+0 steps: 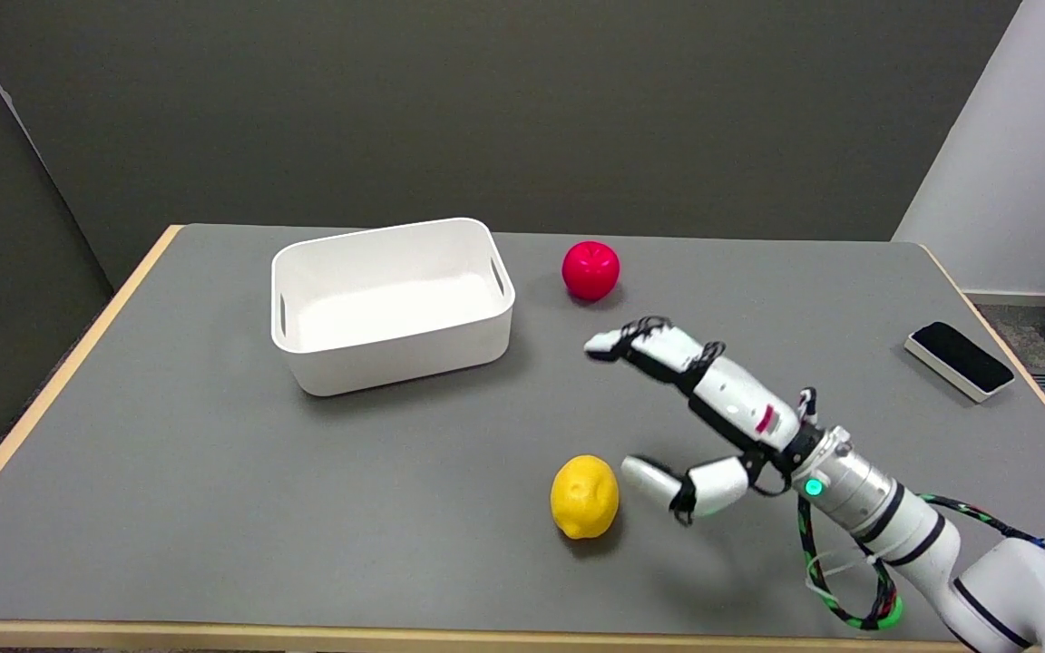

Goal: Pick up the lemon.

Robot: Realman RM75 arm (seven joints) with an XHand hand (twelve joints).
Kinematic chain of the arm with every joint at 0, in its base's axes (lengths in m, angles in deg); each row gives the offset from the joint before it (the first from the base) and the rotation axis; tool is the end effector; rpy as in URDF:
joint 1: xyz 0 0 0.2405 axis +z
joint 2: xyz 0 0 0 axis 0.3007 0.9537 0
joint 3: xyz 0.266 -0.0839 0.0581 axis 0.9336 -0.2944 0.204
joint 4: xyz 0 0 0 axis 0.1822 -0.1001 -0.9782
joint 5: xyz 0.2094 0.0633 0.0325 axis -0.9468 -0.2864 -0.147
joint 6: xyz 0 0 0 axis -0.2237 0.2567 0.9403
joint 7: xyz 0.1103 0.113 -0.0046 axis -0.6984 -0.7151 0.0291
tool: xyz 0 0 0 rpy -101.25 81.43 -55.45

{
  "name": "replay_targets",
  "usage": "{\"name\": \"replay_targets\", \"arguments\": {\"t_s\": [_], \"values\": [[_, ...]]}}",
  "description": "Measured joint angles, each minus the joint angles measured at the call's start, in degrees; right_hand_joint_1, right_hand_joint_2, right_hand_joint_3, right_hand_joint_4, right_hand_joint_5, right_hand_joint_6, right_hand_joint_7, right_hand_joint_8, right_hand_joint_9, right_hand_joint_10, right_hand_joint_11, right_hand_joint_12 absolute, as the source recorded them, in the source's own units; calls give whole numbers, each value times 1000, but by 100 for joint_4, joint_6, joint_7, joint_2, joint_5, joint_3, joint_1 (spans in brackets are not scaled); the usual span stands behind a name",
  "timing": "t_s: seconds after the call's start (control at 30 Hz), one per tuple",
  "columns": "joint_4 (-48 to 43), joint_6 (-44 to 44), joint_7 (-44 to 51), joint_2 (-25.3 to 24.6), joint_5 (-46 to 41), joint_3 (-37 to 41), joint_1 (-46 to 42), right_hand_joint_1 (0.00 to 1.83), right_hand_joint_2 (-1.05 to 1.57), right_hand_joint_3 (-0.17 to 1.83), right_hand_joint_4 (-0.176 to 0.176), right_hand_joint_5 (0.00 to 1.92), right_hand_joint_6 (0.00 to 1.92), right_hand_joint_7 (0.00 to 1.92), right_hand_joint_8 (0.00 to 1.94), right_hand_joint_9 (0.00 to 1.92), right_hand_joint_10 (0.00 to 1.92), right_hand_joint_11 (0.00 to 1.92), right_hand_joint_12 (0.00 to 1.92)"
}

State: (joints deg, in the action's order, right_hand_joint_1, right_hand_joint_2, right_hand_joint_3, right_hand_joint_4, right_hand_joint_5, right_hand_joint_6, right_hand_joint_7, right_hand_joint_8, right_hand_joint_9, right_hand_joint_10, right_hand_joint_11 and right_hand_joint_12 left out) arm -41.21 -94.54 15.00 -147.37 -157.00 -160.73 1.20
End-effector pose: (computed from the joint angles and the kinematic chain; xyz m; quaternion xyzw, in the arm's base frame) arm -0.3023 -0.2451 0.3437 0.8439 -0.1746 0.2430 0.4453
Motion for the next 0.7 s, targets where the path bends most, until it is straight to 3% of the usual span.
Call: {"name": "replay_targets", "arguments": {"t_s": [0.1, 0.3, 0.4, 0.7], "values": [[-105, -74, 124, 85, 0, -169, -123, 604, 622, 884, -35, 187, 386, 196, 306, 43, 665, -1, 971], [-326, -238, 293, 191, 0, -405, -417, 551, 588, 959, -35, 143, 439, 146, 376, 17, 660, -1, 961], [-415, -358, 362, 207, -2, -507, -549, 548, 632, 860, -35, 172, 361, 181, 287, 20, 648, -1, 921], [-583, -628, 551, 194, -12, -793, -816, 527, 641, 852, -36, 173, 362, 183, 287, 21, 649, -1, 920]]}}
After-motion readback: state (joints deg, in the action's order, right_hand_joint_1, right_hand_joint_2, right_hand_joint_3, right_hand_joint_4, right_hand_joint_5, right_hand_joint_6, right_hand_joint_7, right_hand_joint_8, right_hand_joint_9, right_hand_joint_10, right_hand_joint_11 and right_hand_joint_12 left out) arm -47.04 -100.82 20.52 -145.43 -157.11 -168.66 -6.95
